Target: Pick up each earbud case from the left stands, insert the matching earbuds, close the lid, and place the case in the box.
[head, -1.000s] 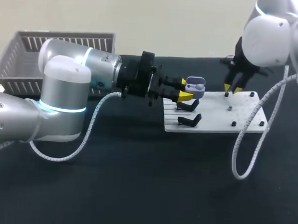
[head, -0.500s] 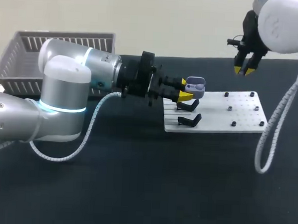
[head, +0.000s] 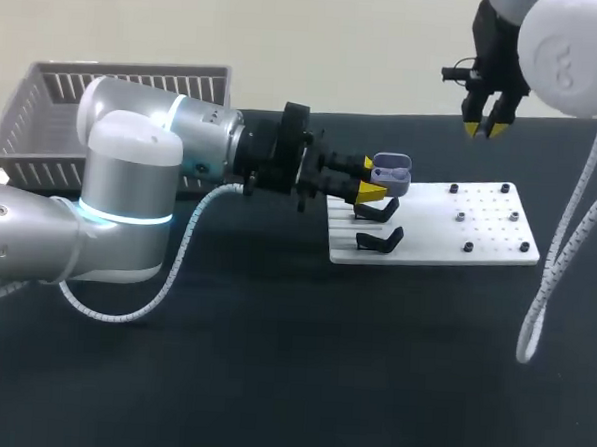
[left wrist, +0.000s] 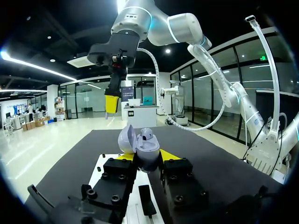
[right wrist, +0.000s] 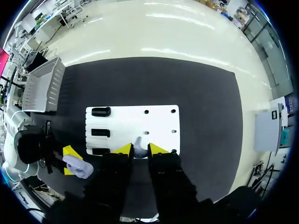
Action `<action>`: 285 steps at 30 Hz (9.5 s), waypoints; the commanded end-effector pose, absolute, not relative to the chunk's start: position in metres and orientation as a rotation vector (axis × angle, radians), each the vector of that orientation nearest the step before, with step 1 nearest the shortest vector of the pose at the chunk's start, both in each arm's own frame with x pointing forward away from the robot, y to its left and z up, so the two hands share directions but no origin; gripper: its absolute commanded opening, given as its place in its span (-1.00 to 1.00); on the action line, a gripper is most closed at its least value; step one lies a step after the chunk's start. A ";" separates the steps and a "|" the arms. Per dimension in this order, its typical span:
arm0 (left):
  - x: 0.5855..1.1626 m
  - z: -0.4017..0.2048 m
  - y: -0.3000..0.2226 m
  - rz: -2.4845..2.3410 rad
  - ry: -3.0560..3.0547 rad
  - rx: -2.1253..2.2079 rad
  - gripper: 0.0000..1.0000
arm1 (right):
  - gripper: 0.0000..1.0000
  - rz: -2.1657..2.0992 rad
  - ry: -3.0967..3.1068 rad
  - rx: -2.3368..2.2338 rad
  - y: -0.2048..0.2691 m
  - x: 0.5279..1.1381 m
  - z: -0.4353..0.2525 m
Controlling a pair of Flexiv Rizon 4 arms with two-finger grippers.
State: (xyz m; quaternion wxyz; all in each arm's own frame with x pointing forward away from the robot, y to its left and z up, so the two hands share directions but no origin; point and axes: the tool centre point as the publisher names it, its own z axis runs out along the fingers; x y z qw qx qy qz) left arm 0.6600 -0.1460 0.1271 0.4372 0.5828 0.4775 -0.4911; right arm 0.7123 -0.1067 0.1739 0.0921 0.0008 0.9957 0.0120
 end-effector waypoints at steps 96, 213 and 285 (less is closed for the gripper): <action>0.659 0.126 -0.146 -1.217 1.187 1.445 -1.00 | -1.00 -0.090 3.090 -0.476 0.015 0.647 0.168; 0.659 0.126 -0.146 -1.217 1.187 1.445 -1.00 | 1.00 -0.047 2.943 0.113 -0.052 0.717 0.142; 0.683 0.201 0.016 -0.605 1.509 1.175 -1.00 | 1.00 0.341 2.422 -0.271 -0.057 0.610 0.263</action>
